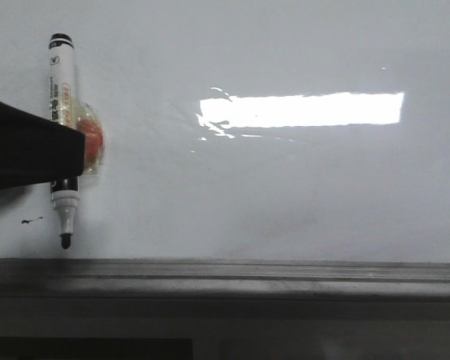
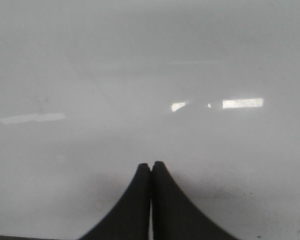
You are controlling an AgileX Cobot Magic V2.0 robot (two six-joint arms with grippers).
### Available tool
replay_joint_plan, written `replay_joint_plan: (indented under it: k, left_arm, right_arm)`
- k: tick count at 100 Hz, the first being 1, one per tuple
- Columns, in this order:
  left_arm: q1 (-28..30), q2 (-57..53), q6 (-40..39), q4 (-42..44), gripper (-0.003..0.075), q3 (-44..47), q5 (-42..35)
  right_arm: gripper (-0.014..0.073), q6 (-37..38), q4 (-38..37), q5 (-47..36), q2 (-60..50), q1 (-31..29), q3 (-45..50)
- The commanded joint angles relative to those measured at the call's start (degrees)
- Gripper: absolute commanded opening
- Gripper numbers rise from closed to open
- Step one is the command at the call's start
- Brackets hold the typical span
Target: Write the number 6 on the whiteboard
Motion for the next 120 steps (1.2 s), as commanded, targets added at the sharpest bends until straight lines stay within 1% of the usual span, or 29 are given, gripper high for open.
replay_joint_plan:
  k: [1, 14, 53, 59, 64, 71, 82, 84, 85, 90, 91, 92, 93, 94, 109, 120]
  left_arm:
    - [-0.4, 1.1, -1.7, -0.3, 0.0460, -1.9, -5.5]
    - [-0.4, 3.5, -4.4, -0.6, 0.0418, -1.9, -5.6]
    - [-0.4, 8.5, -4.6, -0.6, 0.0417, -1.9, -8.6]
    - [-0.2, 9.1, -4.6, -0.6, 0.0407, -1.9, -9.5]
    - [-0.2, 9.6, -4.6, -0.6, 0.0379, -1.9, -10.2]
    - [-0.2, 10.3, -4.6, -1.7, 0.0302, -1.9, -10.7]
    - [-0.2, 11.1, -4.6, -6.0, 0.0142, -1.9, -11.3]
    - [-0.2, 11.3, -4.5, -6.7, 0.0103, -1.9, -11.5]
    - [-0.2, 11.3, -4.5, -6.9, 0.0103, -1.9, -11.5]
    - [-0.2, 11.3, -4.5, -7.5, 0.0028, -1.8, -12.4]
    - [-0.2, 11.3, -4.5, -7.5, 0.0028, -1.7, -12.5]
    - [-0.2, 11.3, -4.5, -7.5, 0.0002, -1.7, -12.9]
    - [-0.2, 11.3, -4.5, -7.5, 0.0002, -1.7, -13.0]
    - [-0.2, 11.3, -4.5, -7.5, -0.0014, -1.7, -13.0]
    - [-0.2, 11.3, -4.3, -6.7, -0.0019, -1.7, -13.3]
    - [-1.0, 10.2, -4.3, -2.7, -0.0019, -1.7, -13.0]
  right_arm:
    - [-0.0064, -0.3, 0.2, -4.5, 0.8, 0.0, -1.8]
    - [-0.0064, -0.3, 0.2, -4.5, 0.8, 0.0, -1.8]
    - [-0.0064, -0.3, 0.2, -4.5, 0.8, 0.0, -1.8]
    - [-0.0064, -0.3, 0.2, -4.5, 0.8, 0.0, -1.8]
    - [-0.0064, -0.3, 0.2, -4.5, 0.8, 0.0, -1.8]
    - [-0.0064, -0.3, 0.2, -4.5, 0.8, 0.0, -1.8]
    - [-0.0064, -0.3, 0.2, -4.5, 0.8, 0.0, -1.8]
    - [-0.0064, -0.3, 0.2, -4.5, 0.8, 0.0, -1.8]
    - [-0.0064, -0.3, 0.2, -4.5, 0.8, 0.0, -1.8]
    - [-0.0064, -0.3, 0.2, -4.5, 0.8, 0.0, -1.8]
    - [-0.0064, -0.3, 0.2, -4.5, 0.8, 0.0, -1.8]
    - [-0.0064, -0.3, 0.2, -4.3, 0.8, 0.0, -1.8]
    - [-0.0064, -0.3, 0.2, -4.4, 0.8, 0.0, -1.8]
    - [-0.0064, -0.3, 0.2, -4.4, 0.8, 0.0, -1.8]
    - [-0.0064, -0.3, 0.2, -4.7, 0.8, 1.3, -1.8]
    - [-0.0064, -0.3, 0.2, -4.0, 0.8, 3.4, -1.9]
